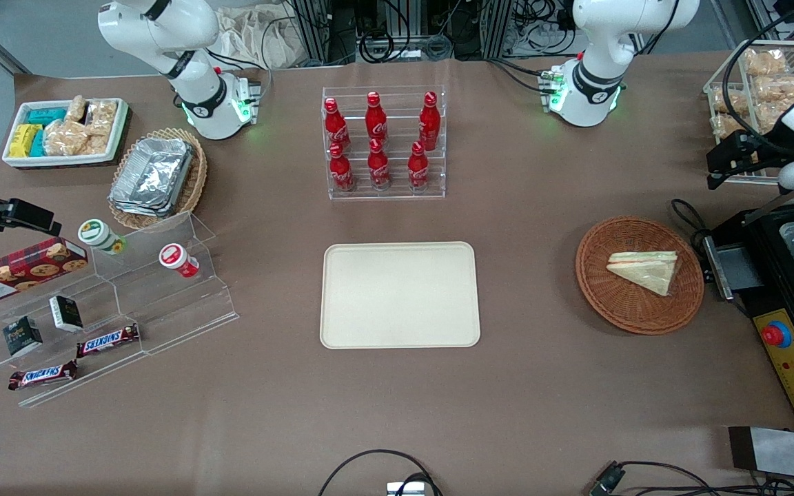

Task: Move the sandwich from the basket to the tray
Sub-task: 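Move the left gripper over the wrapped sandwich in the wicker basket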

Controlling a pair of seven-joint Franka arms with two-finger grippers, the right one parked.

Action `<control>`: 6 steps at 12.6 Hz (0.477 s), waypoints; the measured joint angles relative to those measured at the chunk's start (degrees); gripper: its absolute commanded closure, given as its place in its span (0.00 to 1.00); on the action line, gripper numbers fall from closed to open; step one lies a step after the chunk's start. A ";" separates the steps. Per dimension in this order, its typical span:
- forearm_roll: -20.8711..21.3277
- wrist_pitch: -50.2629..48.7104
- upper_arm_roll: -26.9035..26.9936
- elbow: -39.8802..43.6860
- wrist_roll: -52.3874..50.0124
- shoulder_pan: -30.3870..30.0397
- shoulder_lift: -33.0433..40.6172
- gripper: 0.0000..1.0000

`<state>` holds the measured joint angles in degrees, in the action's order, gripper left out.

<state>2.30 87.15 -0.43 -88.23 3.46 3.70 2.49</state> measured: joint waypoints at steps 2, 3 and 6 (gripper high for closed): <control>-0.02 -0.24 0.00 -0.04 0.00 0.01 -0.01 0.00; -0.02 -0.36 0.02 -0.12 -0.10 0.01 -0.04 0.00; -0.02 -0.64 0.34 -2.03 -6.62 -0.02 -0.72 0.00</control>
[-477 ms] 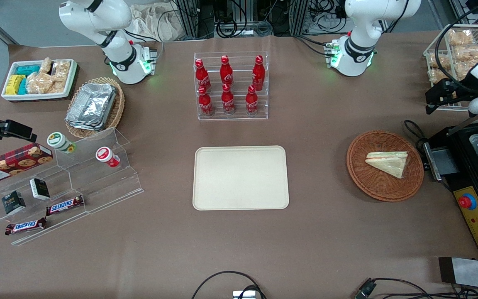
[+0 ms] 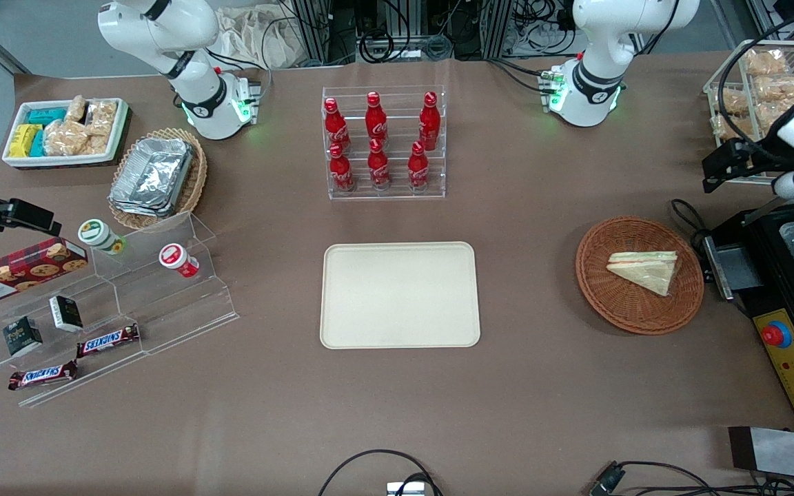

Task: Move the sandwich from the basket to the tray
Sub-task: 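Move the left gripper over the wrapped sandwich in the wicker basket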

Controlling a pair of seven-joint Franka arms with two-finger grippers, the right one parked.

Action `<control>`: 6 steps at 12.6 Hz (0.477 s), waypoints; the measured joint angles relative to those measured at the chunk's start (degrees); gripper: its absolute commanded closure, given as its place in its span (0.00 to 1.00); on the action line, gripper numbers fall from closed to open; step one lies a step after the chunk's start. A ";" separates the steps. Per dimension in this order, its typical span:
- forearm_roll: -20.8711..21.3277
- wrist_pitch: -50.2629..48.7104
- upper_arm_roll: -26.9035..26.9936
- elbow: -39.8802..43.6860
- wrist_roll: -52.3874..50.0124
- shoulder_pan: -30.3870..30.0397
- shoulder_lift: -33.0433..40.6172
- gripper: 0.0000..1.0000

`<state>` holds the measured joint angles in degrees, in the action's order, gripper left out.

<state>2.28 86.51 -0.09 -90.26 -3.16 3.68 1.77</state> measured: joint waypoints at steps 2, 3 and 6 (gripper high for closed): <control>0.00 1.20 0.14 -3.11 -3.00 0.00 -0.67 0.00; 0.00 2.73 0.24 -4.72 -3.95 -0.03 -0.93 0.00; 0.00 8.85 1.02 -10.23 -8.00 -1.13 -1.25 0.00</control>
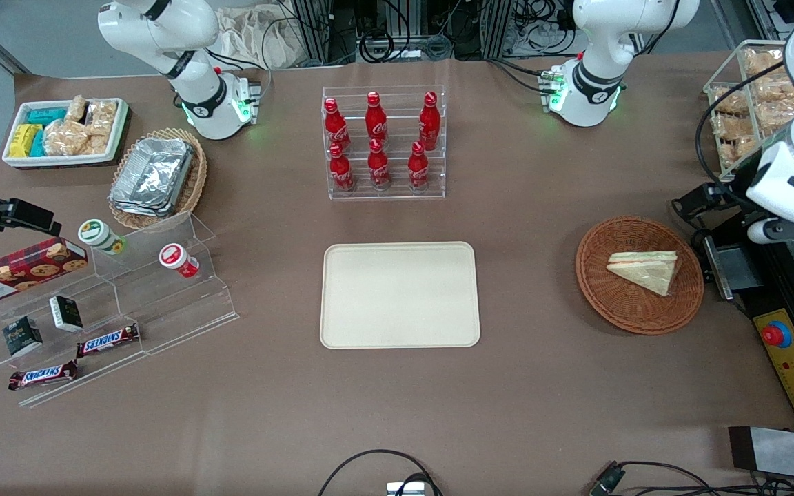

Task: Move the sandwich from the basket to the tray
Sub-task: 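Move the left gripper over the wrapped sandwich in the wicker basket, then lower the open left gripper around the sandwich and close it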

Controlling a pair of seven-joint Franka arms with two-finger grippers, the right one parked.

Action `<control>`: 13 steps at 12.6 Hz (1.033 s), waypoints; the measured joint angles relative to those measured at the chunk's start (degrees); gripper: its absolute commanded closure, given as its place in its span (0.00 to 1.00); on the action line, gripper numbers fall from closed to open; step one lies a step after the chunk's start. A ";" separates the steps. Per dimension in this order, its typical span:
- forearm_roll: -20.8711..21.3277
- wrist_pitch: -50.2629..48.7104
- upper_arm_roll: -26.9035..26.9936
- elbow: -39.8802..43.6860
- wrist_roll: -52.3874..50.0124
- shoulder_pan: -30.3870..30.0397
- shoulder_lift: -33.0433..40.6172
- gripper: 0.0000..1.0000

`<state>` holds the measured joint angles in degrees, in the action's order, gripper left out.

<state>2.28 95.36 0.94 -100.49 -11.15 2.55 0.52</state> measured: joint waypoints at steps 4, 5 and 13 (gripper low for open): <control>-0.45 9.19 0.39 -8.45 -10.96 -1.21 -0.12 0.00; -0.51 11.70 0.39 -10.90 -13.79 -1.34 -0.14 0.00; -0.99 32.39 0.44 -26.66 -31.33 -3.10 -3.05 0.00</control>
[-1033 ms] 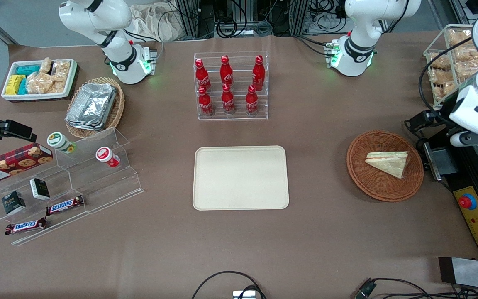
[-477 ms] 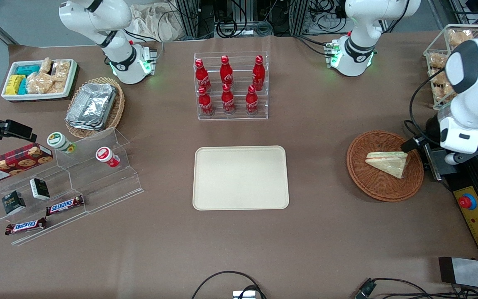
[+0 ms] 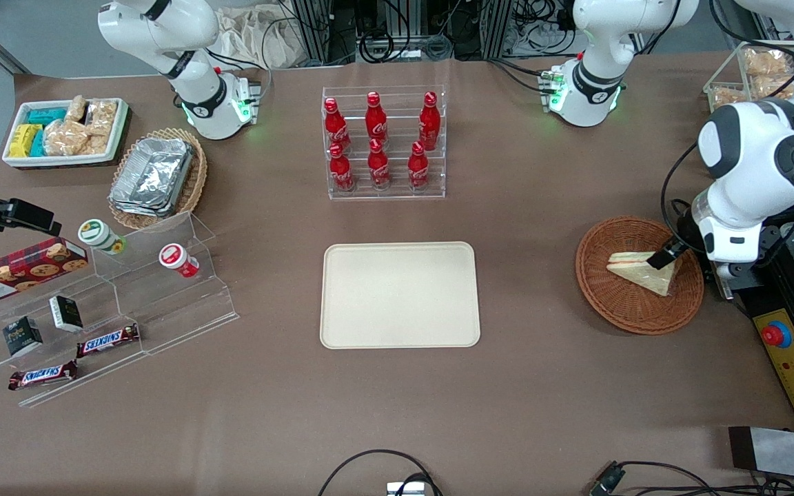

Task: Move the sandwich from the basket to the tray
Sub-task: 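Lower the open left gripper around the sandwich and close it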

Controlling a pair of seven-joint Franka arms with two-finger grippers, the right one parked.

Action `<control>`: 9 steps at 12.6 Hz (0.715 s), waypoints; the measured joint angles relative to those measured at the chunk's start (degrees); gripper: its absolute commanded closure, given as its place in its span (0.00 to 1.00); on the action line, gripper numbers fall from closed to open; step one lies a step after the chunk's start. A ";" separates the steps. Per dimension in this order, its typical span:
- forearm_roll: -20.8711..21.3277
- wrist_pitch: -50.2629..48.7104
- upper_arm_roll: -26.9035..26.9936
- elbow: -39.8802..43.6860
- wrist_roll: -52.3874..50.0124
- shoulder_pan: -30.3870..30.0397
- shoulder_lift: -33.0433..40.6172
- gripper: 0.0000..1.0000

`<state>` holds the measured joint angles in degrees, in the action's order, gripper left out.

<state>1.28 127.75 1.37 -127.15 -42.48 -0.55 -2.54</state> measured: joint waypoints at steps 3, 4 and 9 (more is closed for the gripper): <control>-0.01 2.39 0.02 -0.12 -5.32 -0.97 -2.90 0.00; -0.01 4.05 0.02 -0.57 -6.09 -1.31 -3.69 0.00; -0.05 15.50 0.05 -5.69 -6.53 -3.66 -6.87 0.00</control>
<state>1.24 143.25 1.43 -132.85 -49.01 -4.20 -9.41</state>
